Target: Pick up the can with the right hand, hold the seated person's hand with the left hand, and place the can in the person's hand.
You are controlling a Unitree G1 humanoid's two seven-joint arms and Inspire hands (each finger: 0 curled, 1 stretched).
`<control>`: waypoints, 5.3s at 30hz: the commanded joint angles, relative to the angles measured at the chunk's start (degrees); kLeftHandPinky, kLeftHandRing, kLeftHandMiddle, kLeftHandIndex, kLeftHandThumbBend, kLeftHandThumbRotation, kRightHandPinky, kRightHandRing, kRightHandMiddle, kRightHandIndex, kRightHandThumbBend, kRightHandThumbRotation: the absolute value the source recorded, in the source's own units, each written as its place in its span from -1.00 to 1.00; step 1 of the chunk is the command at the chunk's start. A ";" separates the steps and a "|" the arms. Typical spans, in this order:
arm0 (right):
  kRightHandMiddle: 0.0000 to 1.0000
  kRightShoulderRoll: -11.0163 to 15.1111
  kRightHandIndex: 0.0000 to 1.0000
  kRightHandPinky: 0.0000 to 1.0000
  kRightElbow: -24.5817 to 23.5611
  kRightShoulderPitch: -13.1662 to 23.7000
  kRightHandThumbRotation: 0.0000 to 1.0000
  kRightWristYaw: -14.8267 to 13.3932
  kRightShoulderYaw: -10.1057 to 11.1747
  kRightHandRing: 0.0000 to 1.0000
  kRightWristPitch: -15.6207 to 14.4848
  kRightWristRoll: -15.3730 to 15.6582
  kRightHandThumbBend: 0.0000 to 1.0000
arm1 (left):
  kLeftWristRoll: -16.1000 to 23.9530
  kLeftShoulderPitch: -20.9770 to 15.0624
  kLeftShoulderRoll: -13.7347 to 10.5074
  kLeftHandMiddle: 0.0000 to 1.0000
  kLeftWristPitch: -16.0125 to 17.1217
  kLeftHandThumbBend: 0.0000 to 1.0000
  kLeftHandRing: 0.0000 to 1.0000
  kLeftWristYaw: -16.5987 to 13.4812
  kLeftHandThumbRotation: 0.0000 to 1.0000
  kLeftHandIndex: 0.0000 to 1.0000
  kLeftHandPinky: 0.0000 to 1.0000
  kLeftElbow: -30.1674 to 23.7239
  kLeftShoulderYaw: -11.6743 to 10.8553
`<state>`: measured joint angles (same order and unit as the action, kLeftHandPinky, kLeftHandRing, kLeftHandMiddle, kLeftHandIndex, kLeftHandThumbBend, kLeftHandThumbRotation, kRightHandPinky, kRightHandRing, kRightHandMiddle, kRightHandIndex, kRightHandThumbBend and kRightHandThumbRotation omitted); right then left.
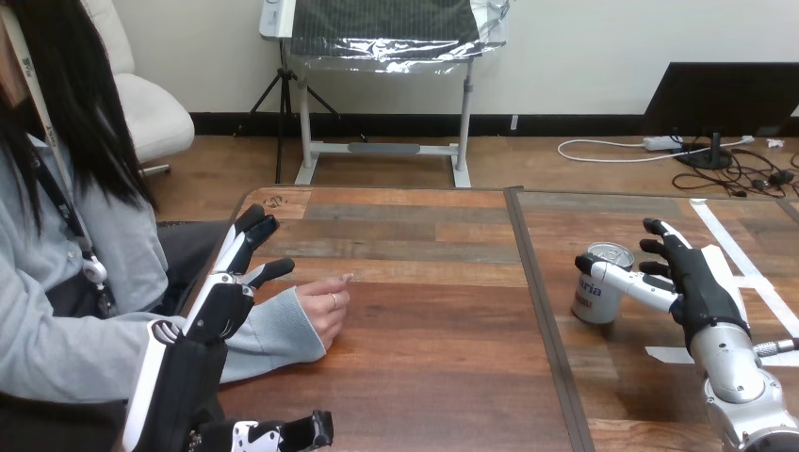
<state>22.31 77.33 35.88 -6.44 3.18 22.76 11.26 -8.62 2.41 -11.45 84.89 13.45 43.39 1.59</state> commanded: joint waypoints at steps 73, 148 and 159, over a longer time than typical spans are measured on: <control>0.28 -2.45 0.88 -0.22 -0.12 4.43 0.02 -1.17 -1.19 0.04 -3.15 3.76 1.00 | -4.38 3.08 -3.14 0.97 -3.12 1.00 1.00 1.64 0.06 0.80 0.82 -7.17 2.57; 0.53 -5.30 0.64 0.21 -1.28 6.12 -0.76 -7.37 -1.79 0.43 -2.33 3.90 1.00 | -2.78 0.60 -0.94 0.93 -1.24 1.00 0.90 2.44 0.02 0.83 0.72 -5.37 1.34; 0.36 -5.59 0.41 0.13 -1.63 7.22 -0.99 -12.38 -3.00 0.29 -4.57 5.39 0.88 | -1.87 0.58 -0.31 0.92 -0.68 1.00 0.89 2.27 0.02 0.82 0.71 -5.28 0.71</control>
<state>16.28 77.60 36.84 -16.34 0.91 18.93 15.91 -11.34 6.21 -12.38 82.95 16.22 38.96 3.30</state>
